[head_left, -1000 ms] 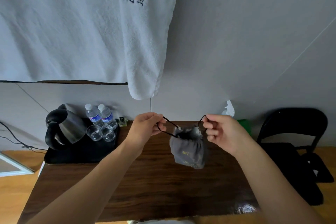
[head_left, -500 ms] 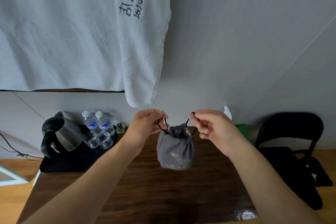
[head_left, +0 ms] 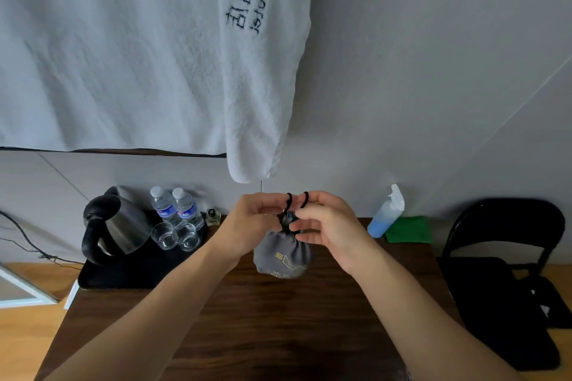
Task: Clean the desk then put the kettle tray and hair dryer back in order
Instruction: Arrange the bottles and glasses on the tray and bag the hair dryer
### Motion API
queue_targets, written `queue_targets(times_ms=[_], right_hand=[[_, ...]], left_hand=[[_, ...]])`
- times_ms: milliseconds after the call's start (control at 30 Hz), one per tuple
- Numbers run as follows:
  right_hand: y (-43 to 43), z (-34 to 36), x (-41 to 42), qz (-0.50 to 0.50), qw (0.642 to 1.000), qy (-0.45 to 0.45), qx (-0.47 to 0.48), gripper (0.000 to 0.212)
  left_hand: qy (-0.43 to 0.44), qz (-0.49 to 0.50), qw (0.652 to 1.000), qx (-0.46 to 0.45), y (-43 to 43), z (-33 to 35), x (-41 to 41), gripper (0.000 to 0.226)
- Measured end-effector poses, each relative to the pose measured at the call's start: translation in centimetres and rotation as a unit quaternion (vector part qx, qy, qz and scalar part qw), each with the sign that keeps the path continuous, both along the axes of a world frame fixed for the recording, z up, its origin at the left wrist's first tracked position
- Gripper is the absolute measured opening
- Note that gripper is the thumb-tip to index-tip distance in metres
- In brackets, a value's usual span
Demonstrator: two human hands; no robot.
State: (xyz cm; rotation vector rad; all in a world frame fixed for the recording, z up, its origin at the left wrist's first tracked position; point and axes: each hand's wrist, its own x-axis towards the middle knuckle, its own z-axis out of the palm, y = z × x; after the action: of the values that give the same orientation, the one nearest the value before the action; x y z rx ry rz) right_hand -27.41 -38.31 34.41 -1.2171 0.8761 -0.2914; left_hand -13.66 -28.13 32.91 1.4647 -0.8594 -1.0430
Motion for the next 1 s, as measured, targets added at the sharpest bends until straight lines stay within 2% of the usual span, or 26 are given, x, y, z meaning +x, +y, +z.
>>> queue_targets(times_ms=[100,233,333,367,433,500,533,600,733,833,1000], right_hand=[[0.6,-0.1,1.2,0.006,1.000,0.008,0.001,0.010],[0.7,0.1,2.4,0.002,1.000,-0.008,0.017,0.015],[1.1,0.5,3.4,0.021,0.999,-0.020,0.019,0.009],[1.4,0.6,3.7,0.029,0.999,-0.022,0.017,0.006],[1.9,0.8,4.3,0.040,0.999,-0.023,0.014,0.004],[2.1,1.0,4.5,0.042,0.999,-0.022,0.010,0.010],[2.2,1.0,4.4,0.040,0.999,-0.023,0.008,0.012],[2.1,1.1,4.2,0.032,0.999,-0.029,0.008,0.015],[1.3,1.2,3.6,0.004,1.000,-0.029,0.010,0.021],[1.6,1.0,3.4,0.001,1.000,-0.002,-0.011,0.021],[2.6,0.2,3.5,0.026,0.998,0.052,-0.010,0.017]], left_hand=[[-0.061,0.004,0.998,0.001,0.8,-0.9,1.0,0.058],[-0.171,0.061,0.983,-0.018,1.6,-2.7,2.8,0.048],[-0.251,-0.022,0.967,0.027,1.4,-3.7,3.0,0.064],[-0.271,-0.043,0.961,0.025,1.1,-4.2,2.8,0.063],[-0.293,-0.043,0.955,-0.021,0.5,-5.4,2.2,0.036],[-0.299,-0.013,0.953,-0.048,0.1,-6.5,2.0,0.014],[-0.297,-0.007,0.954,-0.048,0.0,-7.1,2.1,0.010],[-0.305,-0.014,0.951,-0.049,0.1,-8.4,2.0,0.020],[-0.252,-0.047,0.966,-0.043,0.9,-10.1,1.4,0.018],[-0.236,-0.054,0.970,-0.028,1.0,-11.0,1.6,0.025],[-0.198,-0.072,0.977,-0.006,1.8,-12.3,2.9,0.020]])
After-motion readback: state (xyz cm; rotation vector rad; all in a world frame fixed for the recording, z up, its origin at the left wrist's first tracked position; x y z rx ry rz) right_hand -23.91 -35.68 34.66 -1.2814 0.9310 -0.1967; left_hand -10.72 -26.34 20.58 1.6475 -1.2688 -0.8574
